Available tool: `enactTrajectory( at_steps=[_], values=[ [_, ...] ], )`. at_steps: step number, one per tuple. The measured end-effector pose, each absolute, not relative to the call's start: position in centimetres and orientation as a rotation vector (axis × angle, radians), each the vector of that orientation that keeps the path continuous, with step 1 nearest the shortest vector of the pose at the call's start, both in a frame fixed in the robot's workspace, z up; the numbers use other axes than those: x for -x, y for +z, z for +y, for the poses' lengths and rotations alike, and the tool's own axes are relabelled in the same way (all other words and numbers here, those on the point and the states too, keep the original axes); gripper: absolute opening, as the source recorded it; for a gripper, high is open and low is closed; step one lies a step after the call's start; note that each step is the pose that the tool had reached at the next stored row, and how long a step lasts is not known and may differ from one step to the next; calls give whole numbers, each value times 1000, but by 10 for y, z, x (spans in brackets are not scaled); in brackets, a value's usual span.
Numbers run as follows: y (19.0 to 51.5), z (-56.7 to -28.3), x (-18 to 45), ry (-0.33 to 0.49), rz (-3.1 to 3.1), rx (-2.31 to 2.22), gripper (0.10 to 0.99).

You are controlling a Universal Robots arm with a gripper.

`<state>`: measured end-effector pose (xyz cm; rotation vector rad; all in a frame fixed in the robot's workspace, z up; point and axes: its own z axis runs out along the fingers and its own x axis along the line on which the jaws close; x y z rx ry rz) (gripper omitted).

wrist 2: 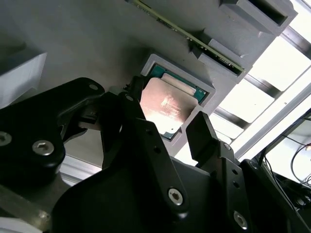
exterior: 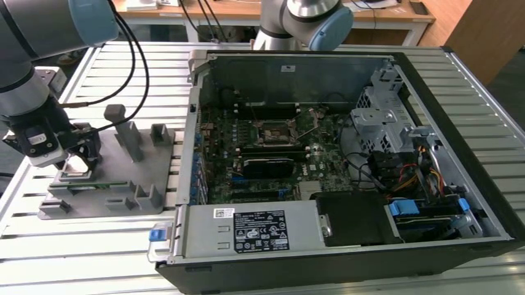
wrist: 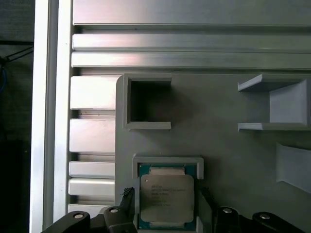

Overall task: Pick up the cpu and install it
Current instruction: 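Pick up the cpu and move it towards the insertion slot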

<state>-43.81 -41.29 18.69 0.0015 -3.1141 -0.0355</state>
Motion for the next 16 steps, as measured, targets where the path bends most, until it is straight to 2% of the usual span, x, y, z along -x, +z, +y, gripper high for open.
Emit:
enactTrajectory(
  at_steps=[6,8,16],
  values=[
    [187,-413,439,-35,-3122,-1,616],
    [187,-413,439,-35,-3123,-2,525],
    [191,-413,439,-36,-3125,-2,525]
  ],
)
